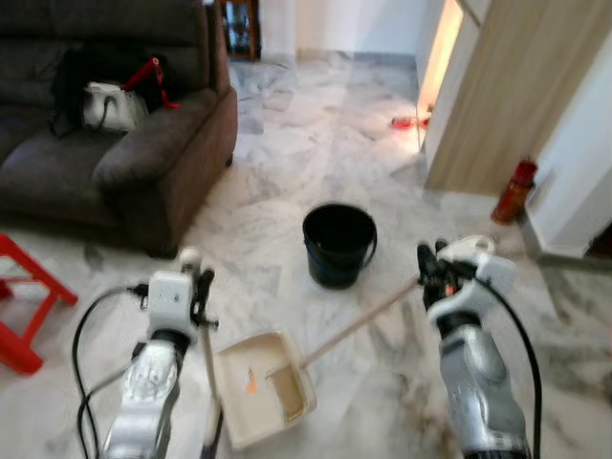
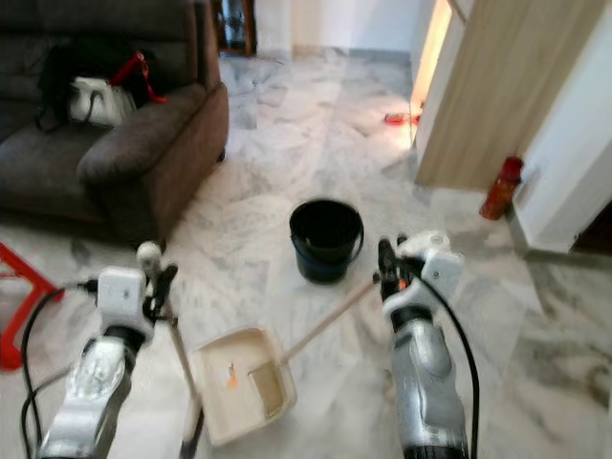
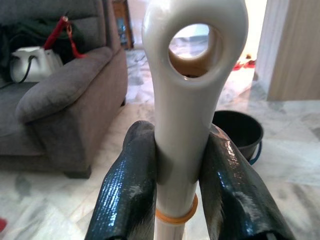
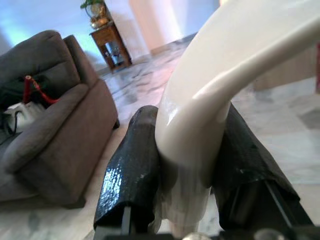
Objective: Sweep floor
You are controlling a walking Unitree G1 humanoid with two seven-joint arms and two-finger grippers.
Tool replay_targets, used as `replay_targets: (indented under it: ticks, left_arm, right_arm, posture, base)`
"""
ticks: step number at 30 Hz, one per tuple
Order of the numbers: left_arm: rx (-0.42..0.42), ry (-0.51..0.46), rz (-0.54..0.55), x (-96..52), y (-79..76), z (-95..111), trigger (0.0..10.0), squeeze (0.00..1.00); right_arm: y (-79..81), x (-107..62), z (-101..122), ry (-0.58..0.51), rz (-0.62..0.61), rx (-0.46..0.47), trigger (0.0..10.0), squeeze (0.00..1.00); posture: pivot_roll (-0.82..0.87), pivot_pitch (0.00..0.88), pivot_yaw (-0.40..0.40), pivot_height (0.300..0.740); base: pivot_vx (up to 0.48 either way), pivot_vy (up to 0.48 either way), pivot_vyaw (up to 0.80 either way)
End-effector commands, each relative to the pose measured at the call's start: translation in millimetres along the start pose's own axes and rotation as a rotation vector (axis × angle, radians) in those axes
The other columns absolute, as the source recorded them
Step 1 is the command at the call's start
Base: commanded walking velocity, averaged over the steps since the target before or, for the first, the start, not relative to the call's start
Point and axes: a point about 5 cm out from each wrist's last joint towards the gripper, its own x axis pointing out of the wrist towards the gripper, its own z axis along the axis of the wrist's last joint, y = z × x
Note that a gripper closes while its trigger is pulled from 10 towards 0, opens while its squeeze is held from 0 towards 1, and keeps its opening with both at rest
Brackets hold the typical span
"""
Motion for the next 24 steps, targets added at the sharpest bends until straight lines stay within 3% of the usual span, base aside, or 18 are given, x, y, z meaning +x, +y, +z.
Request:
replay_targets:
  ticks: [1, 12, 17, 24]
  left_arm:
    - [0.008, -0.042, 0.008, 3.8, 3.0, 10.4, 10.0, 0.0]
    - [0.017, -0.041, 0.006, 4.0, 2.7, 10.1, 10.0, 0.0]
    - [0.019, -0.044, 0.01, 4.4, 3.5, 11.7, 10.0, 0.0]
    - [0.02, -0.044, 0.008, 4.8, 2.3, 11.7, 10.0, 0.0]
  right_arm:
    - [8.7, 5.4, 9.7, -0.043, 0.027, 0.016, 10.0, 0.0]
    - [11.4, 7.8, 30.6, -0.141, 0.024, 0.032, 10.0, 0.0]
    - [16.8, 14.4, 61.0, -0.285, 0.005, 0.075, 10.0, 0.0]
    - [27.6, 20.1, 86.0, -0.374, 0.025, 0.063, 10.0, 0.0]
  posture:
    - [0.03, 0.0, -0.009, 0.74]
    - [0.03, 0.0, -0.001, 0.74]
    - [0.03, 0.0, -0.001, 0.74]
    - [0.03, 0.0, -0.001, 0.74]
  base:
    - [0.0, 0.0, 0.0]
    - [0.0, 0.0, 0.0]
    - [0.0, 0.0, 0.0]
    - [0.0, 0.0, 0.0]
